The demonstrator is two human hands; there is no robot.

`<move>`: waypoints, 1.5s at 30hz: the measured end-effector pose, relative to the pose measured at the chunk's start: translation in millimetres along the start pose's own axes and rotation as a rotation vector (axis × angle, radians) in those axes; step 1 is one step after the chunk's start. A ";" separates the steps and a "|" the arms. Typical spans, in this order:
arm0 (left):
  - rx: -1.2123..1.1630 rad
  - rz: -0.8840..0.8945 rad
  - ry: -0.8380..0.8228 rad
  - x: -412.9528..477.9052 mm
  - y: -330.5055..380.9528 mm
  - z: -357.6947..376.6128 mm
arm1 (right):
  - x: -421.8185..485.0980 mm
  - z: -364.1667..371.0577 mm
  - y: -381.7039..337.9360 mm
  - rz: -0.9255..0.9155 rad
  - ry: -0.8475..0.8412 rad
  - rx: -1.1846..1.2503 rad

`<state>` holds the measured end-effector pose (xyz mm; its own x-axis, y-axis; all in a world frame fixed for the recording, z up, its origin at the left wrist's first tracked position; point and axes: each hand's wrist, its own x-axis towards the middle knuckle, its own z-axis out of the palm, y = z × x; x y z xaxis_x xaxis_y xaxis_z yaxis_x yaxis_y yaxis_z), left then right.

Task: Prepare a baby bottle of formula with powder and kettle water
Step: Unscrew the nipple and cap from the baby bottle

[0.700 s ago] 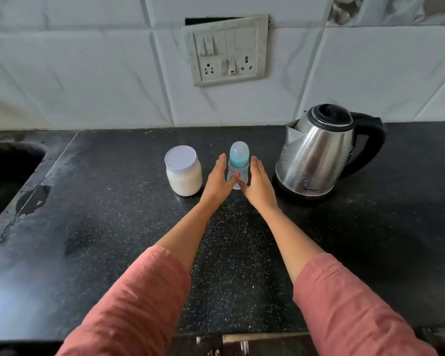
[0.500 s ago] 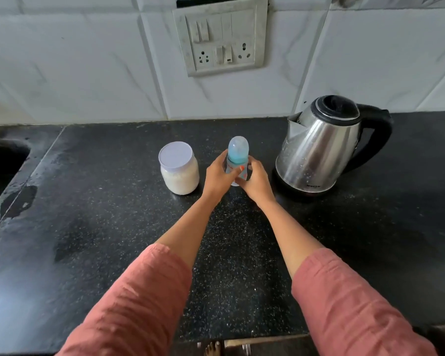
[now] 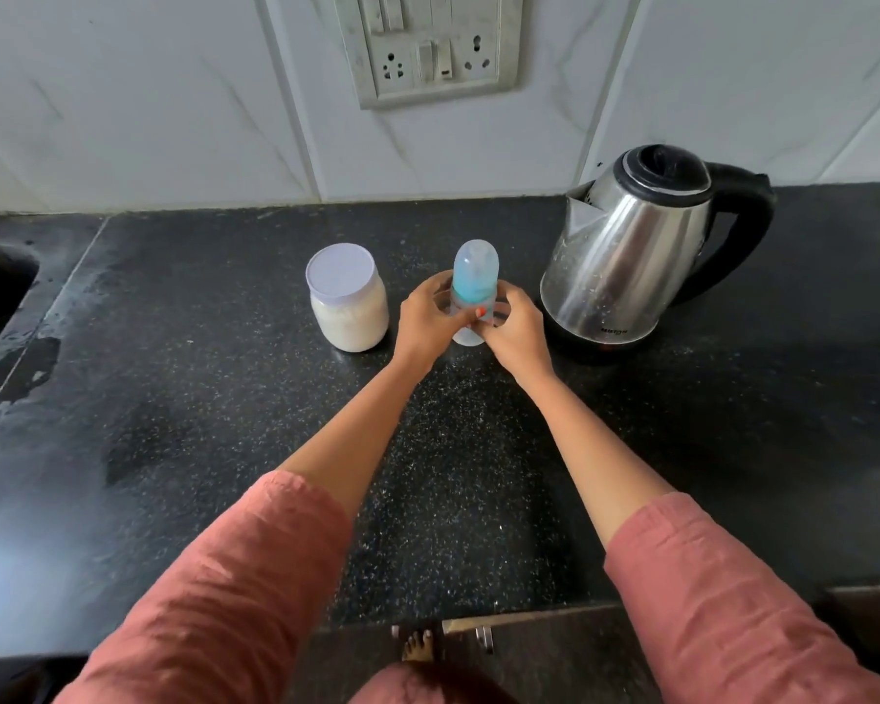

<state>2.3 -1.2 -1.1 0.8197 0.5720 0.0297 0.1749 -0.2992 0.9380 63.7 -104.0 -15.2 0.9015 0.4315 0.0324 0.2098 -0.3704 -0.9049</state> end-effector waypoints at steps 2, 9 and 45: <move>0.020 0.015 -0.034 -13.2 1.7 -3.6 | -15.9 -6.8 0.2 -0.021 -0.006 -0.003; 0.074 0.065 -0.156 -73.3 6.7 -15.3 | -77.4 -28.2 6.5 -0.040 -0.049 -0.005; -0.059 -0.002 -0.172 -172.4 -31.5 13.5 | -159.4 -67.1 -12.9 -0.074 -0.232 -0.214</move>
<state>-137.2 -100.7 -40.4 0.9016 0.4318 -0.0273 0.1485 -0.2496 0.9569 -57.3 -223.2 19.7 0.7759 0.6304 -0.0251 0.3684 -0.4850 -0.7931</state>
